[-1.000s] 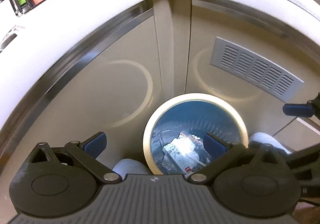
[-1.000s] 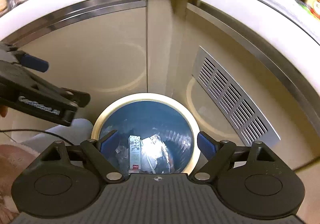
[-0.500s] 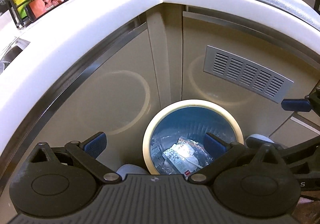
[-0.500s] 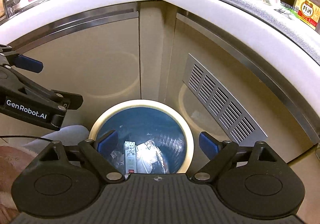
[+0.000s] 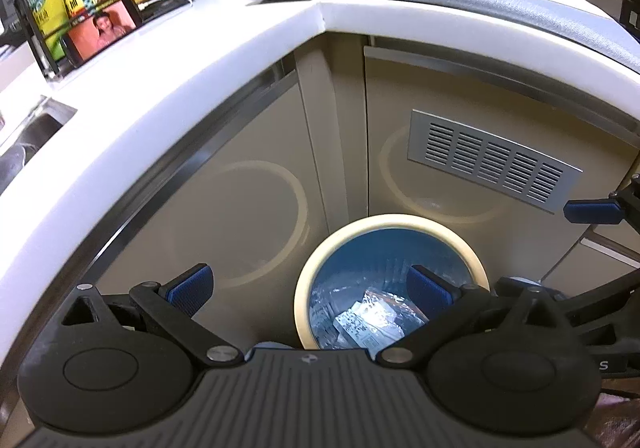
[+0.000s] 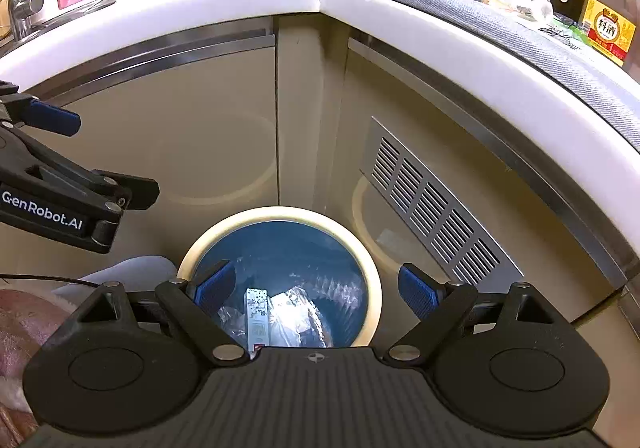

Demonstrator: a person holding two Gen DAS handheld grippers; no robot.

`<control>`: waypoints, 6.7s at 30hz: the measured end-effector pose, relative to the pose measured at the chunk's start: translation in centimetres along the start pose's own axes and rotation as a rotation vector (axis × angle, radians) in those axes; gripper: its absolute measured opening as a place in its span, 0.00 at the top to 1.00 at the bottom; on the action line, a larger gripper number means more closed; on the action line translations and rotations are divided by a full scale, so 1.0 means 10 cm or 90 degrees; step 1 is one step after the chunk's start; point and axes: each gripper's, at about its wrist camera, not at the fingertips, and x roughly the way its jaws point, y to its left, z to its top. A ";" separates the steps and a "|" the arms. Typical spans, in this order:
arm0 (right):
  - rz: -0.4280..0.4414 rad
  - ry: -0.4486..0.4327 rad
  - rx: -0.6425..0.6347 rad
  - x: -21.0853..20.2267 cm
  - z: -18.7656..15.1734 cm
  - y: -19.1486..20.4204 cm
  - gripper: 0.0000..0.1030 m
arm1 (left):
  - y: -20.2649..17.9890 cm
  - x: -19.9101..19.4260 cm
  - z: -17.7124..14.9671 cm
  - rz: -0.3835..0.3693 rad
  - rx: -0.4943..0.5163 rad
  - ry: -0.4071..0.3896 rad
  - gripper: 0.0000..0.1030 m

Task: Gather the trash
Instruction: 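Raise both open grippers from the bin back up to the counter, then grasp the metal egg ring with the left gripper while the right gripper grasps the plastic bag, then carry the egg ring and plastic bag down toward the trash bin, then open both grippers above the bin to drop the ring and bag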

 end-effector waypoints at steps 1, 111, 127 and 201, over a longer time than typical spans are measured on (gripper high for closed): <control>0.000 0.000 0.000 -0.01 0.00 0.00 0.12 | 0.00 -0.02 0.00 0.003 0.002 -0.004 0.00; -0.159 -0.340 0.292 -1.07 1.07 -1.73 0.88 | 0.23 -0.66 1.57 -0.118 -0.090 -0.149 0.14; -0.071 -0.340 0.188 -1.42 0.96 -1.15 0.92 | 0.37 -0.88 0.96 -0.112 -0.101 -0.120 0.14; 0.014 0.059 0.067 0.73 0.27 -0.27 0.99 | -0.22 1.28 0.17 -0.163 -0.051 0.222 0.13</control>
